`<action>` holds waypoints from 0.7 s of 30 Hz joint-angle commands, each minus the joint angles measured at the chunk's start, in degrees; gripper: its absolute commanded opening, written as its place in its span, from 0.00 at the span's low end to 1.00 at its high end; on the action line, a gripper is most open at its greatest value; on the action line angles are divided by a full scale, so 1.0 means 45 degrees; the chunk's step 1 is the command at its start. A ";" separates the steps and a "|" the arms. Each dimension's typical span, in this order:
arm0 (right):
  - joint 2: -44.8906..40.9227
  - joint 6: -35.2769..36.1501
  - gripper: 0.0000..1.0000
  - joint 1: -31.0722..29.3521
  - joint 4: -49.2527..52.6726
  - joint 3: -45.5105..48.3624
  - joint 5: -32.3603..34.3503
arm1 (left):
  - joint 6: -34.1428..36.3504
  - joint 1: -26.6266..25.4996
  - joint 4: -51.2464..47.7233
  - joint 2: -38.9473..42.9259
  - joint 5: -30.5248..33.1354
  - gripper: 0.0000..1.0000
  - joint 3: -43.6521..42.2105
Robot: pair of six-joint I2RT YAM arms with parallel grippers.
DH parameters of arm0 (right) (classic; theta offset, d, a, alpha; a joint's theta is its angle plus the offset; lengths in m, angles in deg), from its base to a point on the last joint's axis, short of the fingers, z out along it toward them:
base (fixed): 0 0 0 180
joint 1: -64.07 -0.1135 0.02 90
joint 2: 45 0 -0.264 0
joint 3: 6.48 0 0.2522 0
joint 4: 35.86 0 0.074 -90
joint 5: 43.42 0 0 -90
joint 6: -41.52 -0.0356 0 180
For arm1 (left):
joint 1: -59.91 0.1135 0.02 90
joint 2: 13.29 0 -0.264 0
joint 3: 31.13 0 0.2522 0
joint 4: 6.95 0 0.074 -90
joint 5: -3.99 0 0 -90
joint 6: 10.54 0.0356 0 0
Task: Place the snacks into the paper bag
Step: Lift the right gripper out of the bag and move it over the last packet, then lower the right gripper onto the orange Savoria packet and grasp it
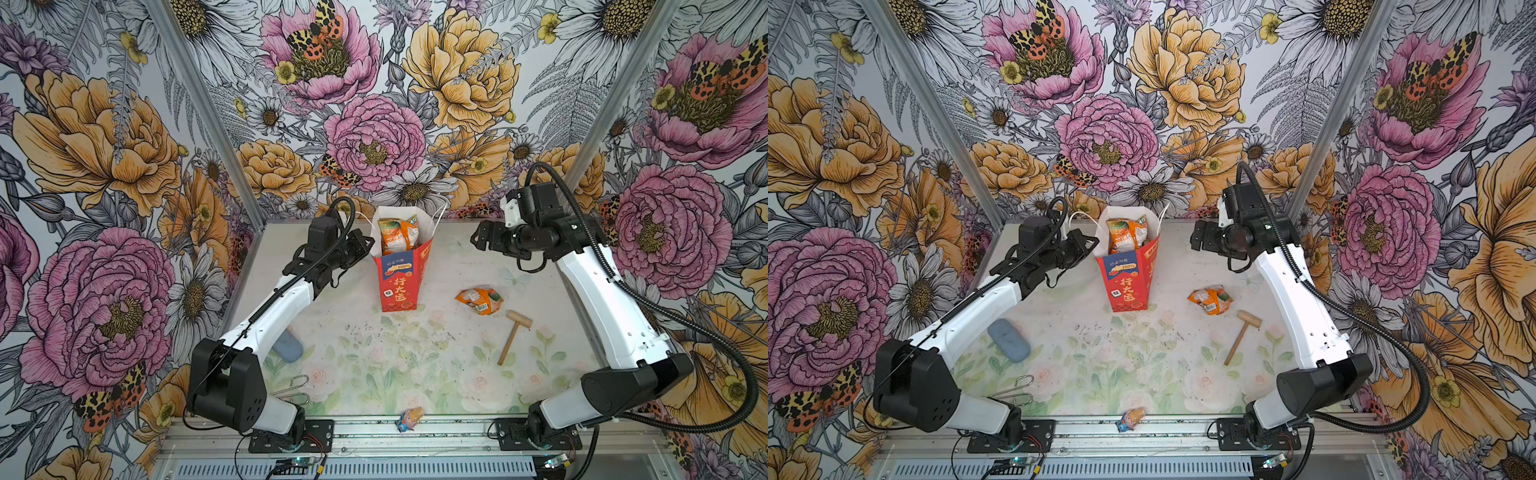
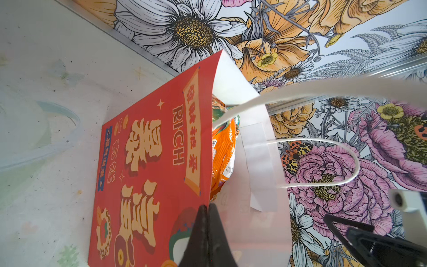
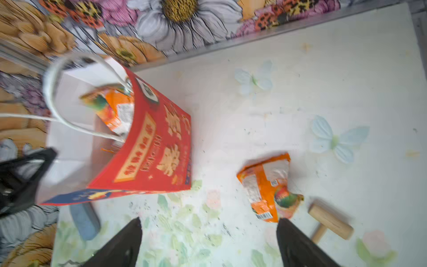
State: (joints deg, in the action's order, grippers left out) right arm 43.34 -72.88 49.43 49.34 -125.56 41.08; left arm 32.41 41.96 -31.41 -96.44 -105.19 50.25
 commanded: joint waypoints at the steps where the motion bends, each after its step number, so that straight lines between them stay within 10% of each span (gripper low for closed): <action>1: 0.0919 0.1738 0.95 0.0087 0.2273 -0.0672 0.1475 | -0.0033 0.0150 0.0380 -0.0154 -0.0436 0.00 0.0384; 21: 0.5674 0.4436 1.00 0.0635 0.3111 -0.1199 0.1581 | -0.0053 0.0124 0.0327 0.0002 -0.0231 0.00 0.0139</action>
State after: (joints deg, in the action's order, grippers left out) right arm 67.49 -54.80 52.04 62.76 -129.98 48.36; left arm 32.26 42.06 -31.10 -96.64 -105.67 50.25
